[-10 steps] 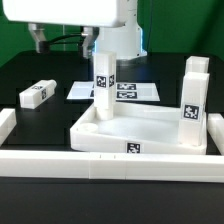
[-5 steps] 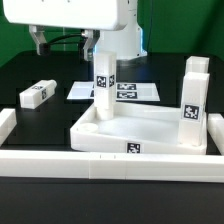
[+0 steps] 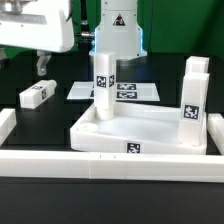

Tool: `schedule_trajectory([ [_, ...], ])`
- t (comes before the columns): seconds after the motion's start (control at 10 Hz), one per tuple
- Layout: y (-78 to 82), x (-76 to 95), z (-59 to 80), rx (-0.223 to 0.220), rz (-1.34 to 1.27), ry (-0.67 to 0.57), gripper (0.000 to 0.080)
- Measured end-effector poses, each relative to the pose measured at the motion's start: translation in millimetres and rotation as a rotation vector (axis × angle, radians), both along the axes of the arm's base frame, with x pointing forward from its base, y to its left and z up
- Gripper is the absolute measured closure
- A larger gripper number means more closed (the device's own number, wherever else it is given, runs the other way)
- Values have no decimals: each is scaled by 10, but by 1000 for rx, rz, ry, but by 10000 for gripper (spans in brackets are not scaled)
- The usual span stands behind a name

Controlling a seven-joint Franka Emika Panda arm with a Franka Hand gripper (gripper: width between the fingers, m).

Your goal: Assemble desk

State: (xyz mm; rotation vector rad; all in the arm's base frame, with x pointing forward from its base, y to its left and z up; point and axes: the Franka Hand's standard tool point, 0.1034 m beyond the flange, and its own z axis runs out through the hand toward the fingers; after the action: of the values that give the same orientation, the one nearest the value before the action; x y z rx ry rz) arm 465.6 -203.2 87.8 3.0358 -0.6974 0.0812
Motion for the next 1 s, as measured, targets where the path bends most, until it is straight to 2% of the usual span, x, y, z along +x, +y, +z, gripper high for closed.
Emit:
schedule_trajectory([
  [0.1,80,30,14,30,-3,27,150],
  [0.2,73,50,21,28,1,23,150],
  [0.3,108,9,3,57,-1,58,150],
  [0.4,160,-19,-6,118,1,134,150],
  [0.6,124,-72,-113,146,68,209,150],
  [0.7,101,-154,-150,181,90,285,150],
  [0.8,56,-172,-158,194,107,341,150],
  [0.9,52,-196,-147,238,101,410,150],
  [1.0,52,-192,-157,261,98,458,150],
])
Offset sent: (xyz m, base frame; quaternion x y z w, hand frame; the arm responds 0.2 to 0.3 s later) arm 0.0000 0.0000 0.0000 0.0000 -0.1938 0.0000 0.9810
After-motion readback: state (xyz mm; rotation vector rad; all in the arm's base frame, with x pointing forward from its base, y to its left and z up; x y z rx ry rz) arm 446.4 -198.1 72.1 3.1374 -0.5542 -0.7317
